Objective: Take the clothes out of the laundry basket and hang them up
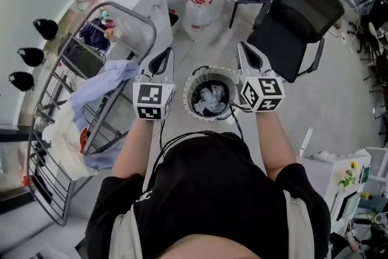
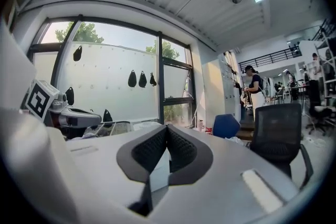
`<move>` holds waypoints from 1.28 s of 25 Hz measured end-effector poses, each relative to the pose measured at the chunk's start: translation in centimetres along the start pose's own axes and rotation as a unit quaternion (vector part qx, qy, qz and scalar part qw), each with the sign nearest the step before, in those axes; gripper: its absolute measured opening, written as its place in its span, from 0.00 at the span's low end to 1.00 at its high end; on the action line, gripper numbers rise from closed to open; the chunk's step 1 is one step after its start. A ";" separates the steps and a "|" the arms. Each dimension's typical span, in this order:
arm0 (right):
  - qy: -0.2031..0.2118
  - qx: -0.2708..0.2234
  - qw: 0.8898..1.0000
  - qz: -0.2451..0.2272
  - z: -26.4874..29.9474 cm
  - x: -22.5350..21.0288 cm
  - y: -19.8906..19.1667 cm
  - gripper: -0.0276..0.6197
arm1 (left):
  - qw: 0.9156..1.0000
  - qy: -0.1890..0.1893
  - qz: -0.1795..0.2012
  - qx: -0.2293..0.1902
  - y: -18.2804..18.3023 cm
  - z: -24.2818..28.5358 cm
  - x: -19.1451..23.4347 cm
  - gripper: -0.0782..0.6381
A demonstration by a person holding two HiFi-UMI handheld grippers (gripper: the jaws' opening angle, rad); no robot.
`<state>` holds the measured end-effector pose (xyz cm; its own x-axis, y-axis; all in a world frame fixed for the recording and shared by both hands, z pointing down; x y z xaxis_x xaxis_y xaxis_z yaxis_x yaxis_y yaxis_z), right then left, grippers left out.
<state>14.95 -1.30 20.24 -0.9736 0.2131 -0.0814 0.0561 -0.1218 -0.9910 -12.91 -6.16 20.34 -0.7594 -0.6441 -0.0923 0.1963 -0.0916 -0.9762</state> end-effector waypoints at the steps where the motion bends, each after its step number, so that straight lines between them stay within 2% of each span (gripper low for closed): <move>1: -0.009 0.002 1.000 0.000 -0.5 -0.8 -0.2 0.06 | 1.000 -0.010 0.002 0.000 0.1 0.7 -0.7 0.12; 10: -0.060 0.015 0.998 0.006 -4.3 -7.2 -1.3 0.06 | 0.998 -0.063 -0.004 -0.003 0.6 6.2 -6.4 0.12; 17: -0.072 0.031 0.997 0.005 -5.9 -10.5 -2.4 0.06 | 0.997 -0.078 -0.019 0.008 0.2 8.7 -9.2 0.12; 23: -0.076 0.063 0.995 0.011 -6.5 -12.0 -4.0 0.06 | 0.995 -0.095 -0.007 0.028 -0.6 9.9 -10.8 0.12; 24: -0.074 0.073 0.995 0.012 -6.5 -12.2 -4.4 0.12 | 0.994 -0.103 -0.008 0.032 -0.9 10.0 -11.1 0.15; 27: -0.058 0.099 0.993 0.015 -6.0 -12.5 -5.7 0.20 | 0.991 -0.122 -0.016 0.052 -2.3 10.6 -11.5 0.31; 32: -0.040 0.156 0.987 0.016 -5.2 -11.6 -9.2 0.24 | 0.987 -0.117 -0.028 0.106 -6.0 10.5 -11.2 0.34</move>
<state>26.93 2.41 29.75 -0.9875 0.1286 -0.0907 0.0282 -0.4227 -0.9058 0.90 -6.36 29.32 -0.6131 -0.7893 0.0336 0.3025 -0.2738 -0.9130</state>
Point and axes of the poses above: the fingertips, and each gripper's own axes: z forward along the fingers, x to its left, y out of its top, the point moved 10 cm from there along -z, backward along the fingers, and after that the axes turned 1 degree about z, right-handed, at the moved point
